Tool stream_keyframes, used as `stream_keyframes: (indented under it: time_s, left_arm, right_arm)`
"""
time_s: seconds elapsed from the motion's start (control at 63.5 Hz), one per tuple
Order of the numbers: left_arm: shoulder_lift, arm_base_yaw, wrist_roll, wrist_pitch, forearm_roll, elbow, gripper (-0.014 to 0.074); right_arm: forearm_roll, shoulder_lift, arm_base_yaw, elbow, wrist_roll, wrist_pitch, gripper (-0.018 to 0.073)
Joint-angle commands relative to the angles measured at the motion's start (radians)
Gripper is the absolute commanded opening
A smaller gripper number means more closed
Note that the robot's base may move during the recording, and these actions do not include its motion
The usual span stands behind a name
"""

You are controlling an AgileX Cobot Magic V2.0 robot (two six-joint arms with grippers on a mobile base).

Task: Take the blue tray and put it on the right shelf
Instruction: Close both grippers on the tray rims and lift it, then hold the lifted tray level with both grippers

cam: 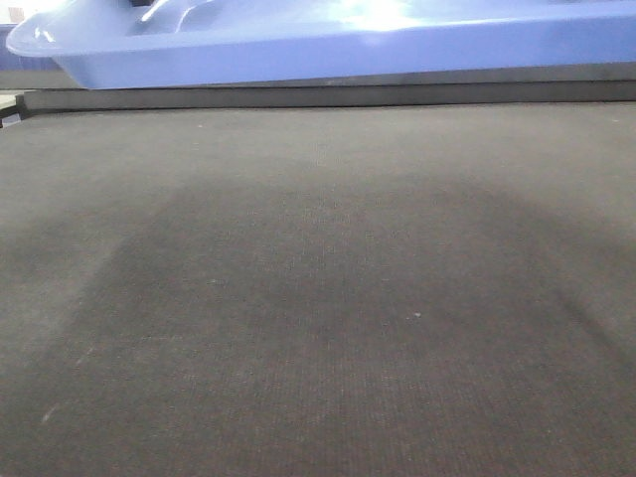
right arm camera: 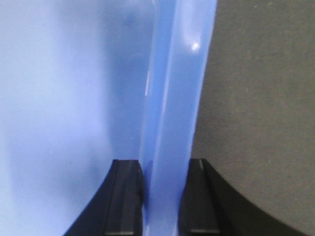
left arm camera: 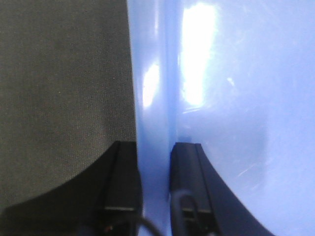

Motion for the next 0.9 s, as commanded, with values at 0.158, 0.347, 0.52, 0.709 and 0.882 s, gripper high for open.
stream_keyframes:
  time_s: [0.158, 0.347, 0.52, 0.709, 0.882]
  left_arm:
    - [-0.042, -0.012, 0.007, 0.066, 0.036, -0.047, -0.0041]
    - [-0.043, -0.012, 0.007, 0.068, 0.033, -0.056, -0.0041]
    - [-0.043, -0.012, 0.007, 0.122, 0.031, -0.056, -0.0041]
    - [-0.076, -0.022, 0.011, 0.125, 0.019, -0.052, -0.0041]
    - [-0.132, -0.048, 0.02, 0.126, 0.019, 0.007, -0.0041]
  right_arm:
    - [-0.041, -0.042, -0.001, -0.042, -0.033, -0.053, 0.0031]
    - [-0.041, -0.042, -0.001, -0.042, -0.034, -0.04, 0.0031]
    - [-0.041, -0.045, -0.001, -0.042, -0.035, 0.016, 0.0031]
    - [0.012, -0.045, -0.001, -0.042, -0.088, 0.097, 0.0031]
    - [0.117, -0.065, -0.001, -0.042, -0.136, 0.1, 0.0031]
